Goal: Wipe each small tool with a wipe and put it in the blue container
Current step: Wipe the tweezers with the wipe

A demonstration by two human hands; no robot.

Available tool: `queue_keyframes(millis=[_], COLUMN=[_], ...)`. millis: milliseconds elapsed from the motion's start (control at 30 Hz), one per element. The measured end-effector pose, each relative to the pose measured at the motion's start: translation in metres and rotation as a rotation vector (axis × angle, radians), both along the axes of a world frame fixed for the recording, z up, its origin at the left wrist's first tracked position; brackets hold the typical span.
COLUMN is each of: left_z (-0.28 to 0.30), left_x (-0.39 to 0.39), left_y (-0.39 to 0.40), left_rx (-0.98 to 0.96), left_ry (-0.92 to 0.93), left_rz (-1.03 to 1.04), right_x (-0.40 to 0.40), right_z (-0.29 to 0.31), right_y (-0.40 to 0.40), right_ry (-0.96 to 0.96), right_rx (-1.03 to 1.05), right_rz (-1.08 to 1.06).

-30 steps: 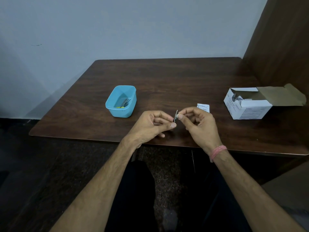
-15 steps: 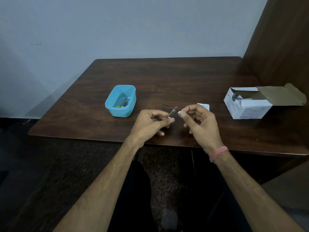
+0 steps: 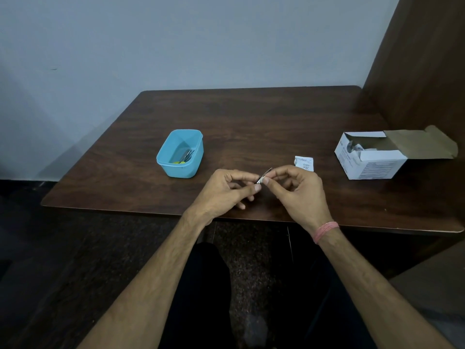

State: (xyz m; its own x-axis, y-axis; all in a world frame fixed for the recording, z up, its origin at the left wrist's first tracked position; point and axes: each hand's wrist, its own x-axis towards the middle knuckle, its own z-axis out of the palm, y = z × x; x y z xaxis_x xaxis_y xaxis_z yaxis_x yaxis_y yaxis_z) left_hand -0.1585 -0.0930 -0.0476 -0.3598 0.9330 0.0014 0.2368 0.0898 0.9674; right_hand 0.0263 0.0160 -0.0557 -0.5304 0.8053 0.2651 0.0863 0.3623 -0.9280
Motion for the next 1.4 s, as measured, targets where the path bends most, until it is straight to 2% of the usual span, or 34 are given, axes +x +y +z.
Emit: queue_keyframes(millis=[133, 333, 567, 733, 900, 1067, 1267, 1400], left_z=[-0.0023, -0.0030, -0.0035, -0.0041, -0.0054, -0.0039, -0.0026, -0.0031], left_x=[-0.0005, -0.0004, -0.0012, -0.0011, 0.0011, 0.0000, 0.0014, 0.0004], left_y=[0.0003, 0.0011, 0.0003, 0.0010, 0.0013, -0.0004, -0.0011, -0.0013], left_rx=[-0.004, -0.039, -0.015, -0.013, -0.010, -0.002, -0.015, -0.018], left_ry=[0.047, 0.092, 0.123, 0.127, 0.122, 0.138, 0.127, 0.128], left_rz=[0.004, -0.012, -0.014, -0.002, 0.015, -0.003, -0.007, -0.006], right_x=[-0.0004, -0.0025, -0.0014, -0.0023, -0.0049, -0.0014, -0.0041, -0.0033], right_z=[-0.0006, -0.0018, -0.0012, -0.0018, -0.0032, -0.0016, -0.0037, -0.0045], right_y=[-0.0019, 0.0026, -0.0017, -0.0021, -0.0001, -0.0043, 0.0023, 0.0002], right_ry=[-0.057, 0.009, -0.056, -0.061, -0.038, -0.075, -0.027, -0.045], right_rx=[0.042, 0.000, 0.091, 0.104, 0.101, 0.112, 0.073, 0.078], right_rz=[0.058, -0.105, 0.030, -0.013, -0.178, -0.003, -0.176, -0.117])
